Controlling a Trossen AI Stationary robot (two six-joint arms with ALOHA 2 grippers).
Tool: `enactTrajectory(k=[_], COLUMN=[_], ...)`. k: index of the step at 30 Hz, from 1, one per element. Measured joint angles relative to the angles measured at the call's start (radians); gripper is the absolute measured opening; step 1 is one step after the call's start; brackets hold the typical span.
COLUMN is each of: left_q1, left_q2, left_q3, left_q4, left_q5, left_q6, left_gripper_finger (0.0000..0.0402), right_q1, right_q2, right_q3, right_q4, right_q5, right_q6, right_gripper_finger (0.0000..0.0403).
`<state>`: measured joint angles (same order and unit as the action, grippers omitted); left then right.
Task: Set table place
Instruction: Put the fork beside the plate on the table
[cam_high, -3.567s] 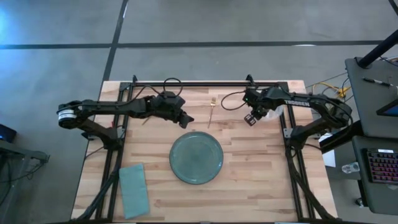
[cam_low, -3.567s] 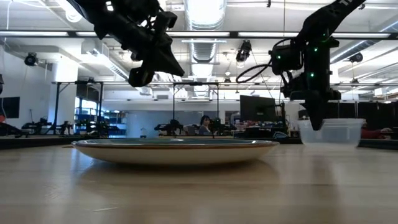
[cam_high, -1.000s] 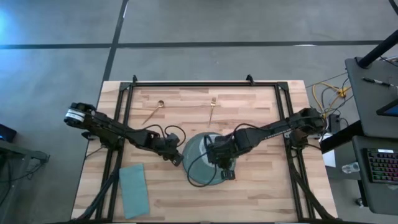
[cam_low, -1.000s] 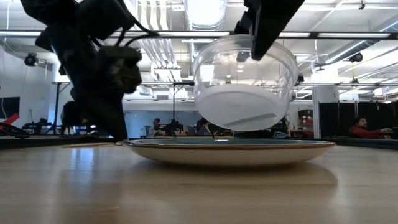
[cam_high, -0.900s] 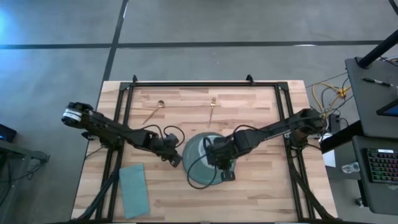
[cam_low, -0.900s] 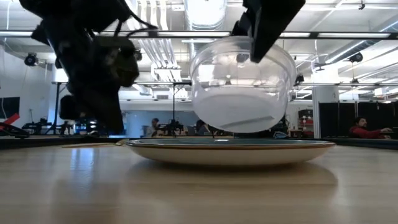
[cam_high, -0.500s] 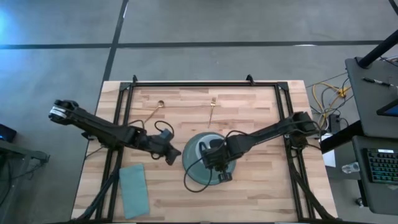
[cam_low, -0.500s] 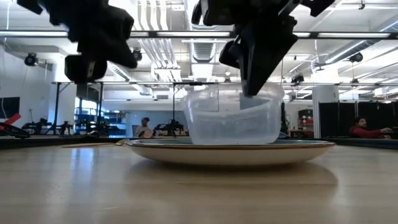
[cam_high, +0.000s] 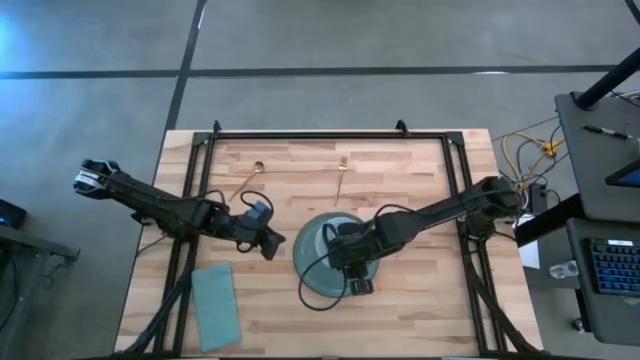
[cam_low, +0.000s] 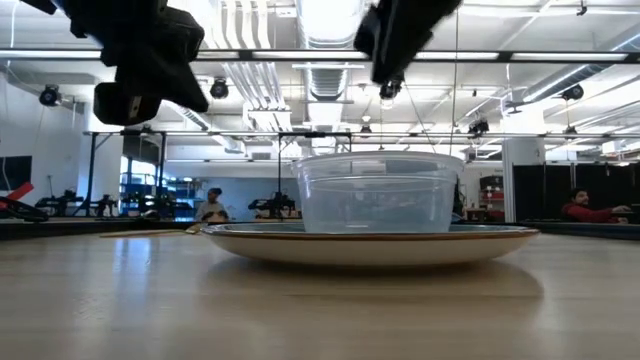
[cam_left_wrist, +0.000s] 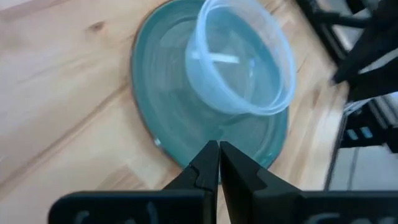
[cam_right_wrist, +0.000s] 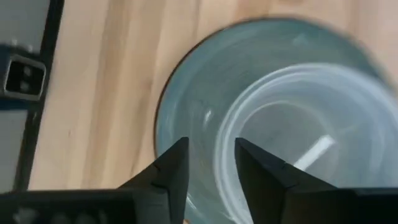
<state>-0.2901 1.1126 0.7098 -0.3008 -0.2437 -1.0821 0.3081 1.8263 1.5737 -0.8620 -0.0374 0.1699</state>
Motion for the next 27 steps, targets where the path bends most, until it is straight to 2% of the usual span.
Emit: enactTrajectory(k=[3, 5, 11, 17, 22, 27], left_q1=[0.001, 0.002, 0.011, 0.027, 0.092, 0.191], left_q2=[0.003, 0.000, -0.028, -0.097, -0.185, -0.256], left_q3=[0.000, 0.000, 0.000, 0.001, 0.001, 0.000], left_q4=[0.007, -0.005, -0.023, -0.117, -0.260, -0.326], left_q5=[-0.022, -0.032, -0.025, -0.023, -0.023, -0.010], left_q6=[0.014, 0.014, -0.010, -0.010, 0.033, 0.163], left_gripper_finger=[0.0000, 0.0000, 0.0000, 0.0000, 0.0000, 0.0000], right_q1=[-0.024, -0.072, -0.317, -0.555, -0.658, -0.696], right_q2=[-0.030, -0.038, -0.037, -0.037, -0.004, 0.092], right_q3=[0.010, 0.010, 0.003, -0.005, -0.010, -0.010], right_q4=[0.000, -0.007, -0.023, -0.023, -0.024, -0.020], right_q5=[0.091, 0.108, 0.011, -0.019, -0.026, -0.025], right_q6=[0.033, 0.069, 0.187, 0.228, 0.282, 0.355], right_gripper_finger=[0.0136, 0.0141, 0.0134, 0.0134, 0.0149, 0.0160])
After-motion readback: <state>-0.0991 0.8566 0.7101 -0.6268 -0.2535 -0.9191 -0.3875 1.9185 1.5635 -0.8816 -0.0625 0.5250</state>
